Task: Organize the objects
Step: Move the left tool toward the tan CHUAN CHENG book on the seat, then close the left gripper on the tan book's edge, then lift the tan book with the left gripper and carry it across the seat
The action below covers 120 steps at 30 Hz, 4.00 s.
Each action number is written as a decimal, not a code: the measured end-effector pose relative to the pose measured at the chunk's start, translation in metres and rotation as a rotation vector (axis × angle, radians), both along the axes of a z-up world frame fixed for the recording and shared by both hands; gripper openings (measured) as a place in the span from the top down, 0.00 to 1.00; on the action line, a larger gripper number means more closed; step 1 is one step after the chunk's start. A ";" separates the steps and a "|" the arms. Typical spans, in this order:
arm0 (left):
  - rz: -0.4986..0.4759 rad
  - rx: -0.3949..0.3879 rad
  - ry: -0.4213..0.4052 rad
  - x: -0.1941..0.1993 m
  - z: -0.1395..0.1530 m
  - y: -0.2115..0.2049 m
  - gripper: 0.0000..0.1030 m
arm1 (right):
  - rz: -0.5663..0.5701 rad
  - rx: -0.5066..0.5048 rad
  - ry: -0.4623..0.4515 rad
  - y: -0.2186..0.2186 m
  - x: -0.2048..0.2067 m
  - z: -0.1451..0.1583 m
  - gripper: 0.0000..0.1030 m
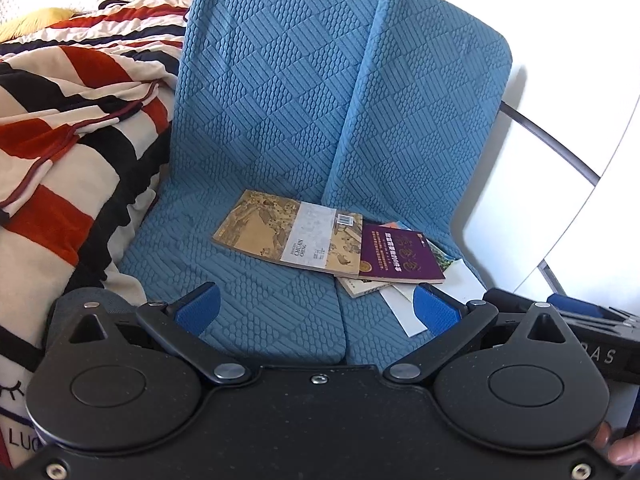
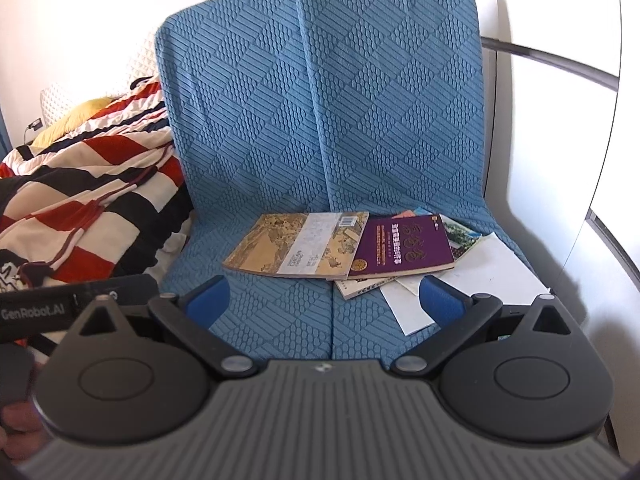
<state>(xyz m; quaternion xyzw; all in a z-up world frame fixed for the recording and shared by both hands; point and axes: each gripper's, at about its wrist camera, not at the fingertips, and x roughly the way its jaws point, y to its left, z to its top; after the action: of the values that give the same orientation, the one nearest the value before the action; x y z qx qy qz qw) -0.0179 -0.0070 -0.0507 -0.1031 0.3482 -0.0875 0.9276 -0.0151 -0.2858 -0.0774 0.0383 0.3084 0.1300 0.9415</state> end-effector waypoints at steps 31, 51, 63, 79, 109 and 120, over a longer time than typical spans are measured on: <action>-0.038 -0.016 0.051 0.152 -0.095 -0.039 0.00 | -0.076 -0.004 0.044 -0.004 0.134 -0.076 0.00; 0.052 -0.145 0.204 0.253 -0.183 -0.049 0.02 | -0.157 0.223 0.157 -0.022 0.215 -0.145 0.00; 0.054 -0.366 0.364 0.284 -0.216 -0.028 0.15 | -0.112 0.392 0.283 -0.012 0.260 -0.171 0.04; 0.019 -0.642 0.549 0.291 -0.262 -0.030 0.45 | -0.198 0.590 0.552 -0.007 0.284 -0.216 0.53; 0.215 -0.879 0.594 0.286 -0.296 -0.009 0.55 | -0.217 0.822 0.543 -0.028 0.276 -0.219 0.53; 0.258 -0.873 0.589 0.281 -0.302 -0.003 0.80 | -0.219 0.805 0.542 -0.026 0.270 -0.219 0.52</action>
<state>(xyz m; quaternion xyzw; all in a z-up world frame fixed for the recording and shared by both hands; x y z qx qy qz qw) 0.2631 -0.0098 -0.3522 -0.5411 0.5090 -0.0769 0.6650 0.2552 -0.3113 -0.2959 0.4636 0.4616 0.1247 0.7460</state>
